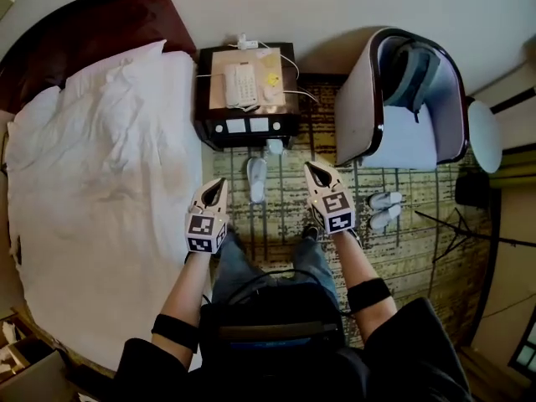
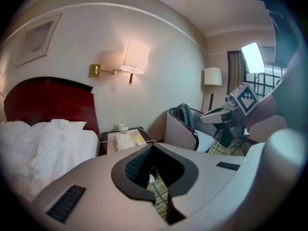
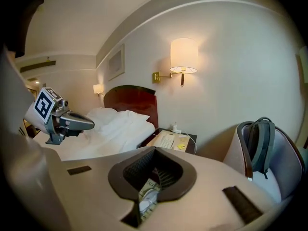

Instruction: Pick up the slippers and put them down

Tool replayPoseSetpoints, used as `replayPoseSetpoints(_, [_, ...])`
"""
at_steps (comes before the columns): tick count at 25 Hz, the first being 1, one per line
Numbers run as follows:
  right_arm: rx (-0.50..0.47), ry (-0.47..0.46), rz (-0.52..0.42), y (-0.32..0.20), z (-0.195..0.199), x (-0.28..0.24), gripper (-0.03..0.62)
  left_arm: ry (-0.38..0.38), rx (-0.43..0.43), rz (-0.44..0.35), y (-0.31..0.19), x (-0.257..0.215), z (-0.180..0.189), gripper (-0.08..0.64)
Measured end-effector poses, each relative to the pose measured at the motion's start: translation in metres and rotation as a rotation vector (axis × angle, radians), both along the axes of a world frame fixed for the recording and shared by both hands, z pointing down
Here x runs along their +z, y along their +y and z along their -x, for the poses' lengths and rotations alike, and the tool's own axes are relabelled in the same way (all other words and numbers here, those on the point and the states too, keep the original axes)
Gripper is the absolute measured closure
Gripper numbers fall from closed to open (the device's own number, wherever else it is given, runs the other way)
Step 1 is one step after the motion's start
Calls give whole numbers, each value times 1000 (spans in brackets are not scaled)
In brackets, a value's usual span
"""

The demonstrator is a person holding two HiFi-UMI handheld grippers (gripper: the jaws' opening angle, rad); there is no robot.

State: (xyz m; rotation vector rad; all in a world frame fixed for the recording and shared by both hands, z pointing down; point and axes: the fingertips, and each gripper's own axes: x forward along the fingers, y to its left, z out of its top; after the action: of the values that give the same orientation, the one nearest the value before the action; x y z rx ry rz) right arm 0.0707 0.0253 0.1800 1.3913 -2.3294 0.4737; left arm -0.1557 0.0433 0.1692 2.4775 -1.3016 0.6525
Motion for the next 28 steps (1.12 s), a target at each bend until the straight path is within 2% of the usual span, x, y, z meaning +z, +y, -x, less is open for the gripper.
replayPoseSetpoints(6, [30, -28, -11, 16, -1, -39, 591, 37, -13, -9, 11, -32, 15, 558])
replayPoseSetpoints(12, [28, -18, -25, 25, -6, -46, 591, 71, -40, 25, 14, -38, 22, 558])
replayPoseSetpoints(16, [38, -19, -9, 29, -12, -40, 591, 74, -53, 19, 13, -31, 24, 558])
replayPoseSetpoints(28, [40, -34, 16, 36, -15, -33, 591, 44, -16, 5, 15, -31, 11, 558])
